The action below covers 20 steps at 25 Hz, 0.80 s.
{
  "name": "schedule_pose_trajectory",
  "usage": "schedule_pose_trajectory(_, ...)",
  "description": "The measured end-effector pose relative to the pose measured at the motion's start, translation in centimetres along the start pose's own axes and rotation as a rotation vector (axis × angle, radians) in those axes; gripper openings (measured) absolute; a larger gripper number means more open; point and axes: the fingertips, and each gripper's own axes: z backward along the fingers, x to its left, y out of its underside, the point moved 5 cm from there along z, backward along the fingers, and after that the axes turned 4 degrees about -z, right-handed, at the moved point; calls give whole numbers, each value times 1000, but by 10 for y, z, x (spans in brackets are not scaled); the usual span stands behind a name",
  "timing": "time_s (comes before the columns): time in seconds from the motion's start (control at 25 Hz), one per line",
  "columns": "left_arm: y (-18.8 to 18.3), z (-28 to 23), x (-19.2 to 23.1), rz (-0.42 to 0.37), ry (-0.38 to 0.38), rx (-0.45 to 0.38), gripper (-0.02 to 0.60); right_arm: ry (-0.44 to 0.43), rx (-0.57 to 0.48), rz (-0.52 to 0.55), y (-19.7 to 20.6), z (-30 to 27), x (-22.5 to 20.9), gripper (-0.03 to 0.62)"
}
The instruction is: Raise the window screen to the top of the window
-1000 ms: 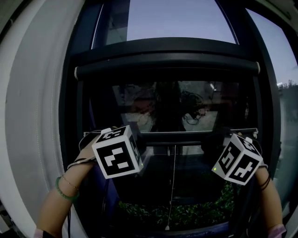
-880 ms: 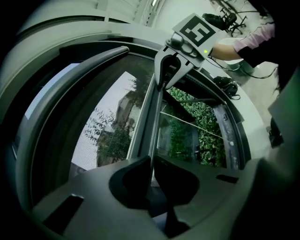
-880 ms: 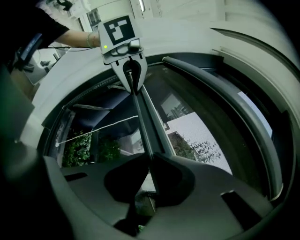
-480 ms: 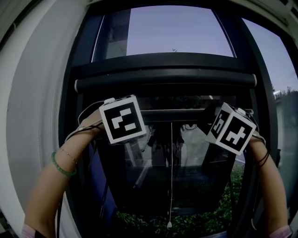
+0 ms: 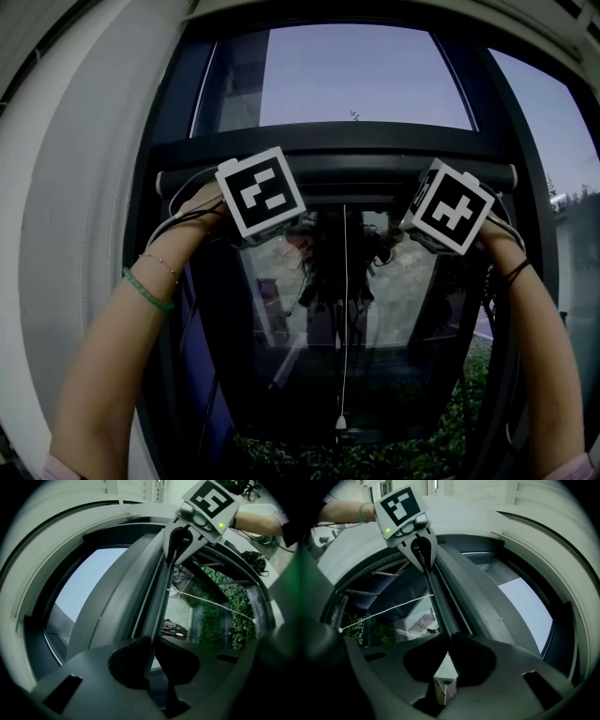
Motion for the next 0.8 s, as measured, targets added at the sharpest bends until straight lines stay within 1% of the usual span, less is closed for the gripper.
schedule_pose_trajectory(0.12,-1,3,4,-34,-9,19,38,-54,19,-4,-4,1,-1,52)
schedule_pose_trajectory(0.16,0,3,4,-40,-23,21,38,-49,11,-9,-4,2,-1,52)
schedule_pose_trajectory(0.24,1,4,4,-26,-62,-1,38,-1,-18,-33,-2,4,-2,52)
schedule_pose_trajectory(0.32,2,6,4,20,-106,-57,38,46,-61,-66,-1,7,-2,61)
schedule_pose_trajectory(0.4,0,9,1,65,-160,-141,42,71,-107,-85,0,11,2,81)
schedule_pose_trajectory(0.44,-2,11,0,83,-194,-185,57,67,-128,-90,2,15,6,84)
schedule_pose_trajectory(0.52,-5,16,-4,109,-250,-253,92,26,-172,-100,6,24,20,84)
schedule_pose_trajectory(0.56,-5,18,-8,123,-253,-274,95,5,-199,-105,8,30,28,84)
schedule_pose_trajectory(0.6,-5,20,-14,139,-235,-292,92,-13,-226,-111,10,35,37,84)
schedule_pose_trajectory(0.68,-6,24,-31,172,-173,-330,91,-42,-271,-132,17,45,55,84)
schedule_pose_trajectory(0.8,-4,29,-67,190,-114,-364,91,-100,-354,-229,35,66,86,84)
